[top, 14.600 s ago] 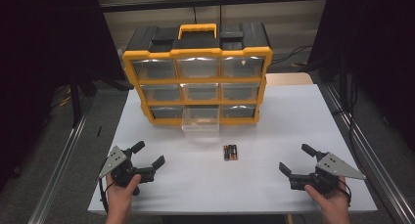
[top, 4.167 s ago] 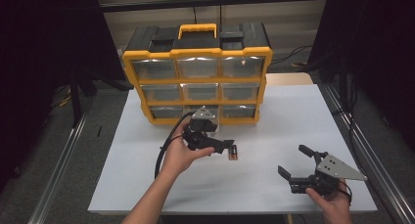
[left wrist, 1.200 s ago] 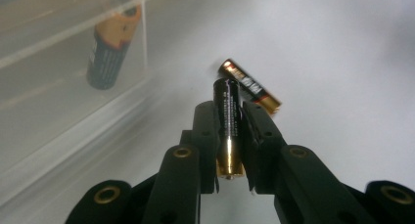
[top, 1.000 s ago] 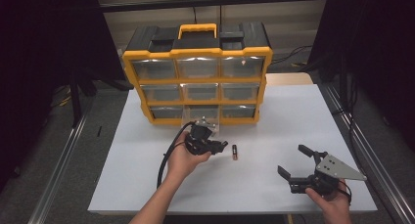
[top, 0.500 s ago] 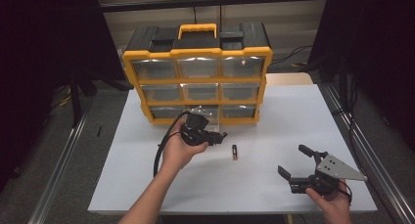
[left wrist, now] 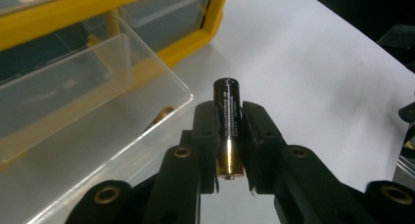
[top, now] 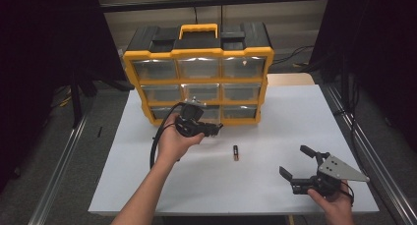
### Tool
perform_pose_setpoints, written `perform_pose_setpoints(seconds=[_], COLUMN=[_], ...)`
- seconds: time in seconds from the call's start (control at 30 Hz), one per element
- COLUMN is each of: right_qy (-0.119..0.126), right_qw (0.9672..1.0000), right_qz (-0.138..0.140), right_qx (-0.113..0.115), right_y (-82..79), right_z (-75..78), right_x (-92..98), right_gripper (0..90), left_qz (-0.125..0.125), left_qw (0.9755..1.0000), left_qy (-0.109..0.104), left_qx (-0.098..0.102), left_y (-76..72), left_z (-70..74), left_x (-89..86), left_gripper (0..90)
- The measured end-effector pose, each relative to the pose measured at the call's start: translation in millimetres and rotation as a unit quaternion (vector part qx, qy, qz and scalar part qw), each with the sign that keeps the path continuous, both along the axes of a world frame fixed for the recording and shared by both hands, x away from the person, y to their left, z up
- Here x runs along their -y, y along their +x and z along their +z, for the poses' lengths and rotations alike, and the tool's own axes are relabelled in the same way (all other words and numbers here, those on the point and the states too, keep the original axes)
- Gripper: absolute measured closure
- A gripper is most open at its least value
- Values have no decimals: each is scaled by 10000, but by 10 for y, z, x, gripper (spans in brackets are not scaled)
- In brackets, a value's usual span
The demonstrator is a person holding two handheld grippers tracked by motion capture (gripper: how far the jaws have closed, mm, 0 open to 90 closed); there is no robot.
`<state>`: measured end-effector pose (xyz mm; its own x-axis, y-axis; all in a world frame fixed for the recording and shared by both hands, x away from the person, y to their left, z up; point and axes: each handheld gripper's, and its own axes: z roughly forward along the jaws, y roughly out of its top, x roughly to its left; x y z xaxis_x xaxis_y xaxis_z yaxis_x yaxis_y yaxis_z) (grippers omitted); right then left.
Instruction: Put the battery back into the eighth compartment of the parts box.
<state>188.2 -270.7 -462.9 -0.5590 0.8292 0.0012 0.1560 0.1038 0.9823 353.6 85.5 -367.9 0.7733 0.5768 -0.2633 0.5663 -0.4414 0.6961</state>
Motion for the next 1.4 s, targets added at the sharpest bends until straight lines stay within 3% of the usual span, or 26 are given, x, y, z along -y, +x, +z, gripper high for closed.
perform_pose_setpoints(seconds=[0.47,0.77,0.87,1.23,1.4], right_qy=[12,6,5,4,14], right_qw=[10000,10000,10000,10000,10000], right_qz=[-5,-3,-3,14,19], right_qx=[20,23,25,11,5], right_y=[-5,-5,0,-1,-2], right_z=[6,5,2,0,-1], right_x=[-3,-2,-1,1,1], right_gripper=[14,14,14,14,14], left_qz=[275,393,456,523,554], left_qw=[9995,9990,9987,9978,9977], left_qy=[-66,30,-31,248,222], left_qx=[134,228,232,324,332], left_y=[154,238,260,360,389], left_z=[123,89,76,-3,-40], left_x=[-87,-117,-117,-131,-134], left_gripper=[775,775,774,774,774])
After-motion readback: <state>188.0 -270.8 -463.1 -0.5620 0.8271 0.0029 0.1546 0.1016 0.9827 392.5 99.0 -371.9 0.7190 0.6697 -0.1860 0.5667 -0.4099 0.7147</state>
